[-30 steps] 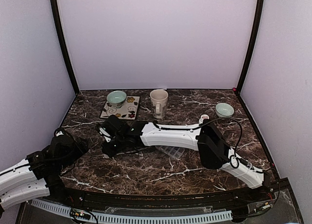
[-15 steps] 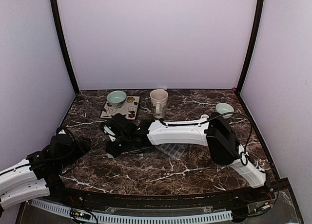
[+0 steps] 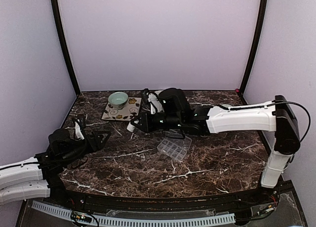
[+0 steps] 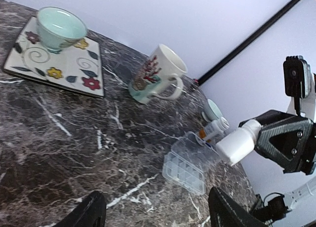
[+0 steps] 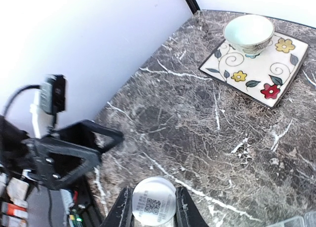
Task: Sort the pills into containers
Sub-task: Pass from the right arm to the left
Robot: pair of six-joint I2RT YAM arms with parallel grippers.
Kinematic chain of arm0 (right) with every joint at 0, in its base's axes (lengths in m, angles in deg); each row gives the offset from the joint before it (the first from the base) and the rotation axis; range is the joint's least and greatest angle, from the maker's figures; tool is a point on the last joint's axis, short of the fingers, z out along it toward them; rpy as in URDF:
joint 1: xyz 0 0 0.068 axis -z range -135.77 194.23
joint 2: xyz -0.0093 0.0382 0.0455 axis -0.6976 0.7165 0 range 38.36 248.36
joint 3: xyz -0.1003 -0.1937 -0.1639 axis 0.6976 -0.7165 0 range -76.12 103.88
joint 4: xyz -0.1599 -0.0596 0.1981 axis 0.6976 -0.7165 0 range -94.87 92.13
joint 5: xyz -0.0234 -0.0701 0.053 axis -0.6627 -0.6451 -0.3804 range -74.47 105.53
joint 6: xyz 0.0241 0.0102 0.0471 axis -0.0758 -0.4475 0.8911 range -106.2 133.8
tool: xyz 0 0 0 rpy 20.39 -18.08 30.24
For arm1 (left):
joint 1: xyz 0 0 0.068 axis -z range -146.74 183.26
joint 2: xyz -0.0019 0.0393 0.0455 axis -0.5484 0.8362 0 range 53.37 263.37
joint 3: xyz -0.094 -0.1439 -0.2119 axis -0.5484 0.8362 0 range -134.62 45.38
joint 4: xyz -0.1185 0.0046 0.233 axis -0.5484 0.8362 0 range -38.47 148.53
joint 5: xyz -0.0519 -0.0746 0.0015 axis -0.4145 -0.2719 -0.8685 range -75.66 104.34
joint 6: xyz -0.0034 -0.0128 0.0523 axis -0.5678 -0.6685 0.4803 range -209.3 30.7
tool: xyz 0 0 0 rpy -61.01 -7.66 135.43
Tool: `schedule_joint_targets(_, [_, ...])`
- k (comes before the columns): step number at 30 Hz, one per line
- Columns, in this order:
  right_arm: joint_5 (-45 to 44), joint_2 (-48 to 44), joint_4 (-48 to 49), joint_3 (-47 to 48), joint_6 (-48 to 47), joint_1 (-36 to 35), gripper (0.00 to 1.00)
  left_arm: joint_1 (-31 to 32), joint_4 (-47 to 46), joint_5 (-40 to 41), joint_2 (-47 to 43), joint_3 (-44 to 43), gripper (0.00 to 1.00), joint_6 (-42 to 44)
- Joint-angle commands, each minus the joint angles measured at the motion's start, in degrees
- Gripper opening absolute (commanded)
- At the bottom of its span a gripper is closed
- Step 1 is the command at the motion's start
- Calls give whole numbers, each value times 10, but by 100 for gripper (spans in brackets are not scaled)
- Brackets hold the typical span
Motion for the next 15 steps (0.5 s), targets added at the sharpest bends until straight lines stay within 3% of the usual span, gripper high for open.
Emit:
schedule_joint_targets(1, [22, -68, 163, -94, 74, 0, 0, -3, -169, -141, 70, -30, 72, 31])
schedule_joint_targets(9, [16, -178, 287, -235, 149, 6, 0, -3, -292, -288, 197, -115, 68, 27])
schedule_joint_targets(15, [-2, -233, 349, -301, 188, 9, 0, -3, -333, -354, 253, -153, 62, 10])
